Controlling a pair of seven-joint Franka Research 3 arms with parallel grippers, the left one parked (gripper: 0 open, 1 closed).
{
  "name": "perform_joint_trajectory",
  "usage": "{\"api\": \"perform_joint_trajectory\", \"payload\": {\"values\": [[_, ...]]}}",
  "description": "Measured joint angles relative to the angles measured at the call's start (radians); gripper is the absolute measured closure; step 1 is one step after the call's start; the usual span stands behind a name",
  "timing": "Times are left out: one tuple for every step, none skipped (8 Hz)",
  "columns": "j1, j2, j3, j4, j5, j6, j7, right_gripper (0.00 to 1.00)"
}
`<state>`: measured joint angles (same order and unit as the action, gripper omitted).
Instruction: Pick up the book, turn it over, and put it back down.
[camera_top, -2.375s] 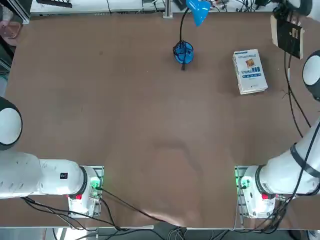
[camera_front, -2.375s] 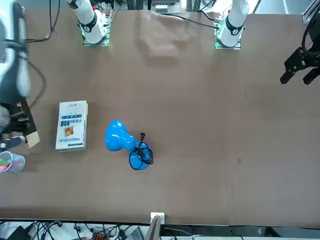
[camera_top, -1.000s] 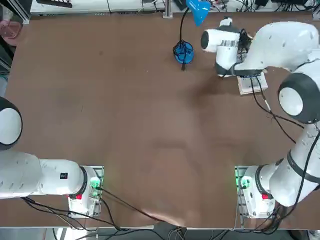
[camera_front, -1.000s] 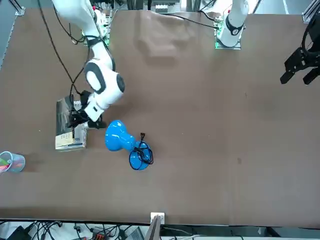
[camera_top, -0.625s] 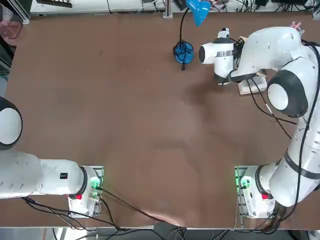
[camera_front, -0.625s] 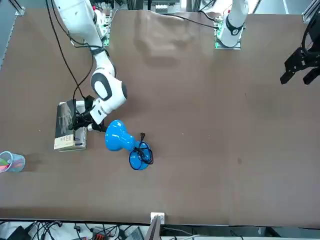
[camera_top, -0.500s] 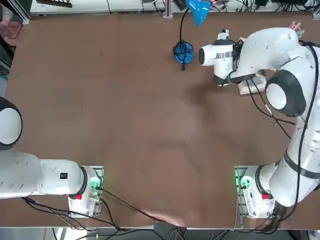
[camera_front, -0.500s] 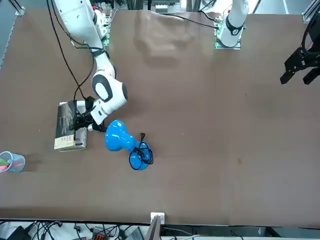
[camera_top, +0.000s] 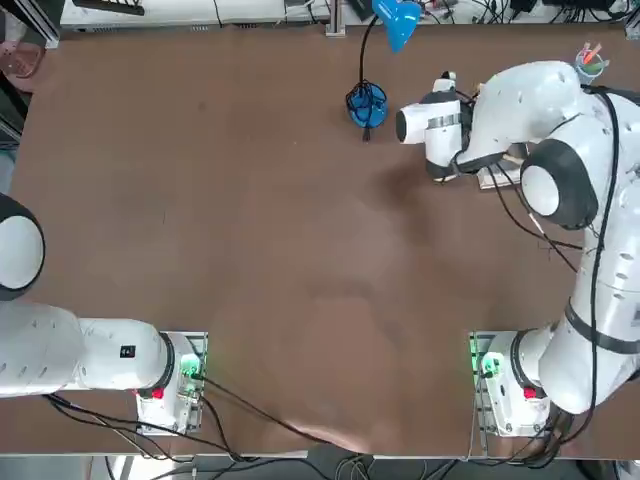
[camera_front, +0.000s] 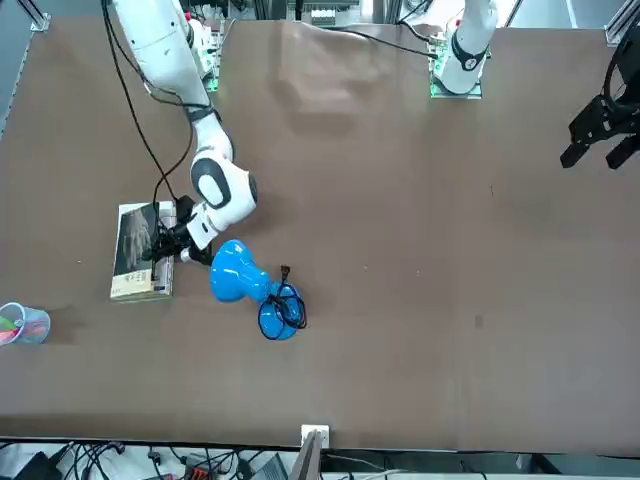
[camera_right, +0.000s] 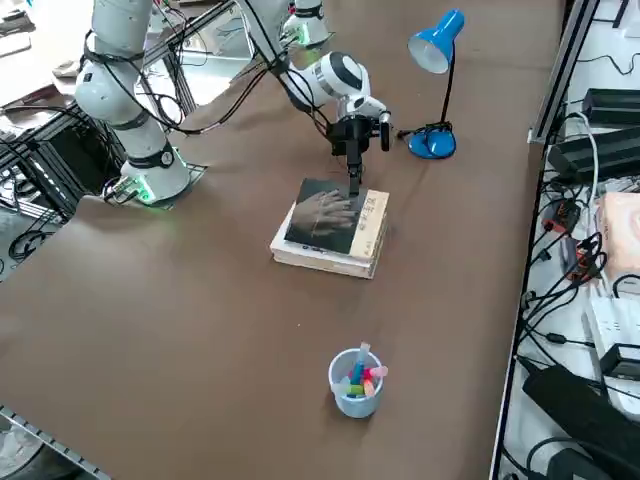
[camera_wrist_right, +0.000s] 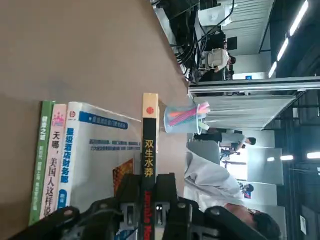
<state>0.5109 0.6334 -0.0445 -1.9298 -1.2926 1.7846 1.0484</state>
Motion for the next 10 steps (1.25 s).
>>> {"api": "perform_joint_trajectory", "payload": {"values": [[0.001, 0.011, 0.0, 0.0, -0.001, -0.002, 0.014, 0.88], [0.002, 0.017, 0.0, 0.0, -0.002, -0.003, 0.02, 0.88], [0.002, 0.018, 0.0, 0.0, -0.003, -0.003, 0.022, 0.88], [0.002, 0.018, 0.0, 0.0, -0.003, -0.003, 0.024, 0.88], [0.002, 0.02, 0.0, 0.001, -0.005, -0.003, 0.035, 0.88], [0.002, 0.024, 0.0, 0.001, -0.014, -0.003, 0.045, 0.88], [0.002, 0.03, 0.0, 0.001, -0.03, -0.003, 0.053, 0.88], [0.002, 0.036, -0.001, 0.001, -0.043, -0.003, 0.058, 0.88], [0.002, 0.043, -0.002, 0.001, -0.052, -0.003, 0.064, 0.88], [0.002, 0.048, -0.002, 0.001, -0.06, -0.003, 0.067, 0.88]]}}
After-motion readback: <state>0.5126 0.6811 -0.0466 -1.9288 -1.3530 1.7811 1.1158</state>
